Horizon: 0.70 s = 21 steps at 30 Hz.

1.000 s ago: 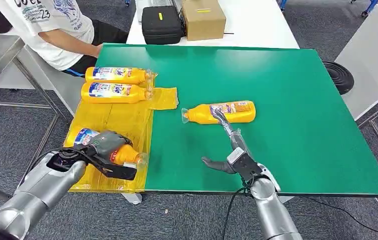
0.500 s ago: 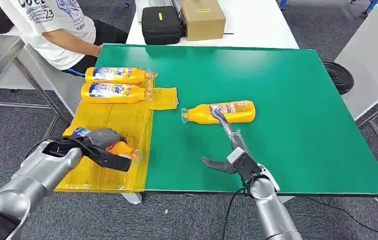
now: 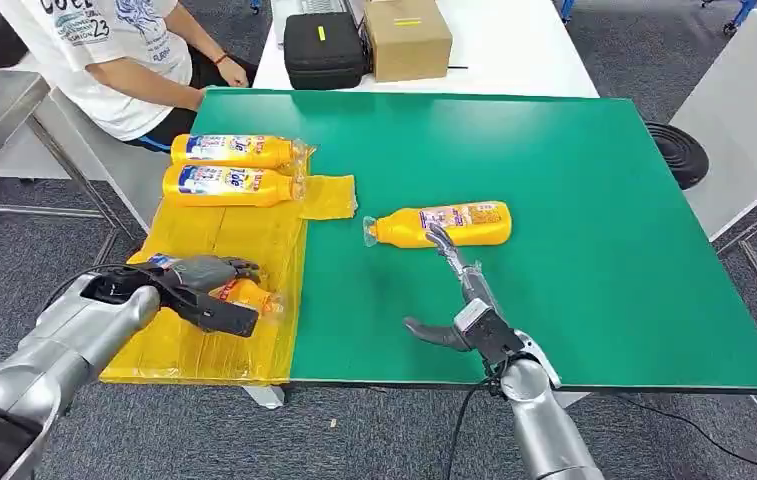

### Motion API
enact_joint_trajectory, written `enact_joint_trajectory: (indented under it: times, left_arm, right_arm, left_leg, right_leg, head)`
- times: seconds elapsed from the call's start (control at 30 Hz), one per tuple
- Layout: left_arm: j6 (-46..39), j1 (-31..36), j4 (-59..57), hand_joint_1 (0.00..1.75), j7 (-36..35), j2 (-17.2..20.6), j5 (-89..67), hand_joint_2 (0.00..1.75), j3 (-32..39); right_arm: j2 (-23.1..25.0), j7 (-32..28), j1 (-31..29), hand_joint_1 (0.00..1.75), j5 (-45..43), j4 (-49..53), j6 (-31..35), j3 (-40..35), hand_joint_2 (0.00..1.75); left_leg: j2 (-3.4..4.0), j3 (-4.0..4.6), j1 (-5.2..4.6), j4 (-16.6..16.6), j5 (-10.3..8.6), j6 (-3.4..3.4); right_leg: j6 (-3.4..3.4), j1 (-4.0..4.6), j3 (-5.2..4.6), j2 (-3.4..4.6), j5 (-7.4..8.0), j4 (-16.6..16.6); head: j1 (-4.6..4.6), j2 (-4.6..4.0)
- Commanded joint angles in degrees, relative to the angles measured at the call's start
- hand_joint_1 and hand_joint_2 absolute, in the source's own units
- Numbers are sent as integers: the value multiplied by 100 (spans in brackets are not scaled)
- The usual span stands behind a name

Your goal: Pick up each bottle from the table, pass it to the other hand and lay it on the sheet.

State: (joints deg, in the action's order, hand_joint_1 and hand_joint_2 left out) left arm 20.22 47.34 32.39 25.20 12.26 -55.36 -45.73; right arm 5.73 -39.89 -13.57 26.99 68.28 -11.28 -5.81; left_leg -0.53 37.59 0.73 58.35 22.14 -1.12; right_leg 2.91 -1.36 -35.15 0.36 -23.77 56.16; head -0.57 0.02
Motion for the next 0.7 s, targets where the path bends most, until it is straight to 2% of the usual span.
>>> enact_joint_trajectory:
  times: [0.03,0.7]
  left_arm:
    - [18,320,-626,0,31,-265,73,175,-416]
    - [-67,252,-726,0,-10,-407,126,175,-515]
  right_arm:
    - [-86,-11,-104,0,-33,-309,15,138,175]
    - [-94,-11,-63,0,-14,-298,24,244,175]
  left_leg:
    - [-5,-25,3,-1,12,0]
    - [-2,-17,1,-3,7,0]
  right_leg:
    - [-13,6,30,-12,-13,-5]
    - [-10,4,22,-6,-7,-6]
  head:
    - [-2,0]
    - [-2,0]
